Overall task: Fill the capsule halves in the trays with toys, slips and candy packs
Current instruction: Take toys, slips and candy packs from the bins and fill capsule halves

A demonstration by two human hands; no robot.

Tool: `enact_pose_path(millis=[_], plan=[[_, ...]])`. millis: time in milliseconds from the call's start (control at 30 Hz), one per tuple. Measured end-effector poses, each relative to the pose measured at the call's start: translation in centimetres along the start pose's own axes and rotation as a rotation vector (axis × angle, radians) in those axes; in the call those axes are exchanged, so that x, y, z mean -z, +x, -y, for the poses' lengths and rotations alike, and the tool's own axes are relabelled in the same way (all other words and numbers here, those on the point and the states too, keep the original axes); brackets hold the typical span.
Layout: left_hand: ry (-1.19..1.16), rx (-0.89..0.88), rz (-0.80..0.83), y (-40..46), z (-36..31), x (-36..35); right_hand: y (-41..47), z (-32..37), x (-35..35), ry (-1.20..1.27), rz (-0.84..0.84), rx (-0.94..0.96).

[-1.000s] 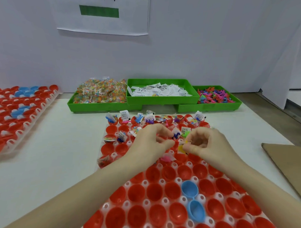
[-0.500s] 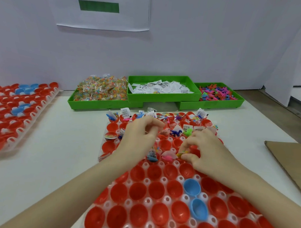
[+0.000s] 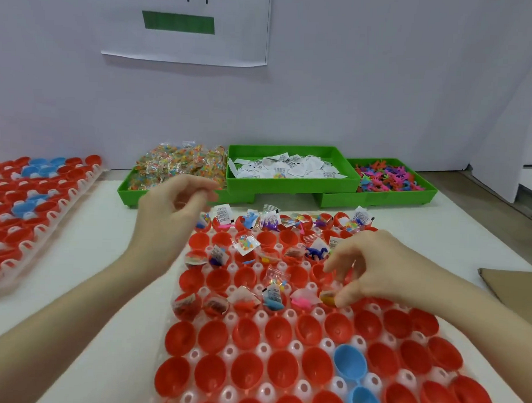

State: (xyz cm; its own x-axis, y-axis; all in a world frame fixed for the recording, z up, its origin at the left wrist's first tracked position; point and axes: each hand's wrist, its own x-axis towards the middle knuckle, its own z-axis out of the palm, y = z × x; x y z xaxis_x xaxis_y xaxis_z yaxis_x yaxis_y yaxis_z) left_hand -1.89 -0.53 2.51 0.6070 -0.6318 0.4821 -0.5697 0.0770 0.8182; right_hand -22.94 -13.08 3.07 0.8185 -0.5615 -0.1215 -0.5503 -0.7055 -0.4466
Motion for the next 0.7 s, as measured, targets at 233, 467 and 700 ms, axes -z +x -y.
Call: enact_pose_path(millis=[233, 467, 700], plan=[[0.299, 0.121, -0.087, 6.3, 5.4, 2.9, 1.9, -3.1, 5.0, 0.392, -0.088, 0.004], [0.943, 0.247, 0.189, 10.6, 10.2, 3.0, 12.7, -13.2, 7.1, 0.058, -0.497, -0.383], [0.930, 0.256, 0.041, 11.4, 12.0, 1.8, 17.0, -16.0, 5.5, 0.018, -0.371, -0.533]])
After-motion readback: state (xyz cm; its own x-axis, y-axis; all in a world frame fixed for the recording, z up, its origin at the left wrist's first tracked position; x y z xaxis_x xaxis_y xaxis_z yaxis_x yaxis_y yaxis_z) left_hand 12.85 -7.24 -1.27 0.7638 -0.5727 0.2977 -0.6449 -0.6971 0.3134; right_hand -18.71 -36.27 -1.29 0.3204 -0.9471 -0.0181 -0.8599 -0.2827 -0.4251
